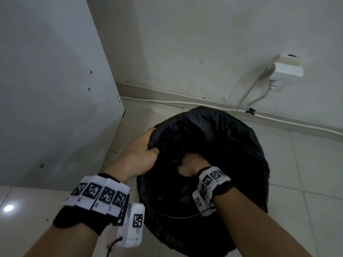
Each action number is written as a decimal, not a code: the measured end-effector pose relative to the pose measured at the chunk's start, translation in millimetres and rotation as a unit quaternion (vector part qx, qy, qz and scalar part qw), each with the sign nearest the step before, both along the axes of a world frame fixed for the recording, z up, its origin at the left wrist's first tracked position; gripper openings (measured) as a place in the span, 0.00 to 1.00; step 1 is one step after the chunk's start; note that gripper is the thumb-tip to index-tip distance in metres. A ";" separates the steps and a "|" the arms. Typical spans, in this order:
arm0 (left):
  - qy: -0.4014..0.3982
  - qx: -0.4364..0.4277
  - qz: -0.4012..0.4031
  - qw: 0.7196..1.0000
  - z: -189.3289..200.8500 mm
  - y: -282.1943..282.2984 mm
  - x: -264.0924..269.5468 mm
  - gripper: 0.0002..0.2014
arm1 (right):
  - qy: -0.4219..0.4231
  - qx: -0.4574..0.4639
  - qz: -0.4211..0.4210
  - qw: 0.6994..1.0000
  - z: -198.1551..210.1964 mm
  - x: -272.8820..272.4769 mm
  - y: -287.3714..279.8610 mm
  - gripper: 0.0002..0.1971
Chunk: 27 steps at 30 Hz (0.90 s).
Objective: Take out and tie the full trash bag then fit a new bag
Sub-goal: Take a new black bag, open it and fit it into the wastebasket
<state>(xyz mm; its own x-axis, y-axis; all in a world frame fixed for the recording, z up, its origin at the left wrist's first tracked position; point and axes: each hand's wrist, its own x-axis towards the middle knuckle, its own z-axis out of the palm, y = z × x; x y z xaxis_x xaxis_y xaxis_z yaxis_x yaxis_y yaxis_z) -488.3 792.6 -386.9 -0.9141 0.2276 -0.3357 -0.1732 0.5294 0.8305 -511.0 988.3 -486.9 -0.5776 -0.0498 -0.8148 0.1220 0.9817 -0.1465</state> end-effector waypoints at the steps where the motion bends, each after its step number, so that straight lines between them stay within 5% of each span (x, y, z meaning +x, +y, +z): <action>1: 0.000 0.001 -0.003 1.000 2.4 0.1 0.3 0.28 | -0.043 -0.001 0.000 0.999 -0.5 3.1 -2.2 0.19; 3: 0.012 -0.007 -0.018 1.000 6.4 4.6 2.3 0.28 | -0.102 0.015 0.031 0.994 -11.3 13.1 1.5 0.17; 8: 0.027 -0.013 -0.034 0.999 8.8 13.3 7.8 0.25 | -0.044 0.026 0.145 0.988 -70.5 18.7 33.2 0.32; 14: 0.001 -0.032 0.015 0.999 15.0 0.1 -0.1 0.26 | 0.040 -0.183 0.120 0.975 144.7 21.0 1.6 0.14; 17: -0.018 -0.029 0.037 0.999 18.4 -14.6 -6.6 0.27 | 0.116 -0.266 -0.042 0.956 217.3 19.3 42.1 0.14; 19: -0.026 -0.020 0.045 0.998 16.2 -27.5 -11.0 0.28 | 0.259 -0.281 -0.172 0.908 232.8 6.4 85.0 0.18; 20: -0.033 -0.015 0.048 0.998 12.8 -33.9 -12.7 0.28 | 0.318 -0.267 -0.216 0.884 226.0 -0.9 104.6 0.18; 22: -0.030 -0.007 0.054 0.998 5.4 -44.0 -16.4 0.26 | 0.317 -0.193 -0.252 0.894 188.8 -8.3 134.6 0.19; 24: -0.016 0.003 0.065 0.998 5.8 -45.2 -17.3 0.21 | 0.182 -0.203 -0.329 0.904 130.9 -1.9 146.1 0.22; 27: -0.019 0.021 0.073 0.997 8.2 -48.5 -16.5 0.17 | 0.042 -0.330 -0.437 0.835 82.2 16.5 135.0 0.15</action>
<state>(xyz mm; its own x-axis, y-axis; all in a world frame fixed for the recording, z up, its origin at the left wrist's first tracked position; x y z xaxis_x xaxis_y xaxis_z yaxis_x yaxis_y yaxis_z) -504.8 744.1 -378.7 -0.9252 0.1075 -0.3640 -0.2779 0.4614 0.8426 -494.5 1123.2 -404.8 -0.6827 -0.0014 -0.7307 0.7119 0.2241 -0.6655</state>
